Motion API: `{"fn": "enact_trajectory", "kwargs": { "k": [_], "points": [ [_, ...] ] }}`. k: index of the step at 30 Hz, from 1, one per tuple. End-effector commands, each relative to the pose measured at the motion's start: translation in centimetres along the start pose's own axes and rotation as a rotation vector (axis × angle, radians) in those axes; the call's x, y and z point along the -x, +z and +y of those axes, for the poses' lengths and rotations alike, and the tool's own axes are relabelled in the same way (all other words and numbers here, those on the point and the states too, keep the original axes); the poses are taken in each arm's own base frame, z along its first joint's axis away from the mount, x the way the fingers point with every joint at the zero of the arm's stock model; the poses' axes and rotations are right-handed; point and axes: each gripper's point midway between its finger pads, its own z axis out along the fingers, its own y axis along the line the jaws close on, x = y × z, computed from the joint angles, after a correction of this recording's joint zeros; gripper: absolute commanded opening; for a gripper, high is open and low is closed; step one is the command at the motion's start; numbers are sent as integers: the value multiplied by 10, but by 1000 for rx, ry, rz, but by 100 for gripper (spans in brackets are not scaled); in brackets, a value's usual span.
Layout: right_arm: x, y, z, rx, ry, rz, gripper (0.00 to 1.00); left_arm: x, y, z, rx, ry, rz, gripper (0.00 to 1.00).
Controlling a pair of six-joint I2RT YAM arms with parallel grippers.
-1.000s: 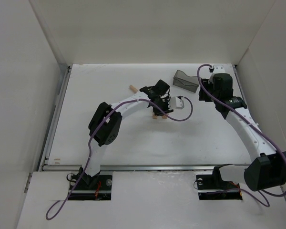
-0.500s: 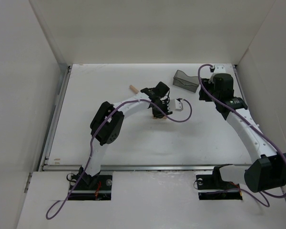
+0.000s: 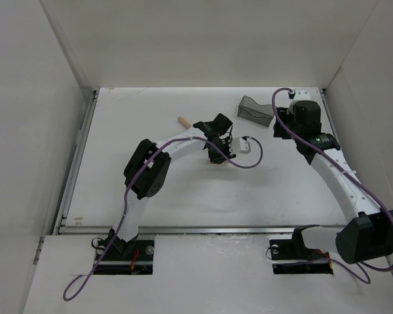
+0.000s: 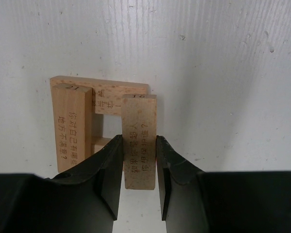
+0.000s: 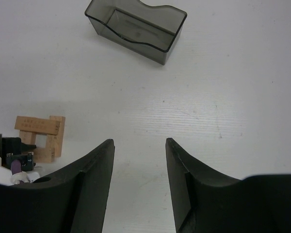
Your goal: Build the wood block tower
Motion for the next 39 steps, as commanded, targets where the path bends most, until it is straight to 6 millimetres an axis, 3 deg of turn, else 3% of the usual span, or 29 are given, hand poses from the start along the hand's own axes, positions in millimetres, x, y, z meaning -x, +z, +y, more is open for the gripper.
{"fn": "enact_trajectory", "kwargs": {
  "k": [1,18,39],
  "points": [
    [18,-6,0,11,6,-72,52,0,-3,-2,-10,-9,-6,0],
    [18,-6,2,20,6,-72,52,9,-7,13,39,-19,-40,0],
    [14,-5,1,19,-4,-63,52,4,2,9,14,-27,-27,0]
  ]
}}
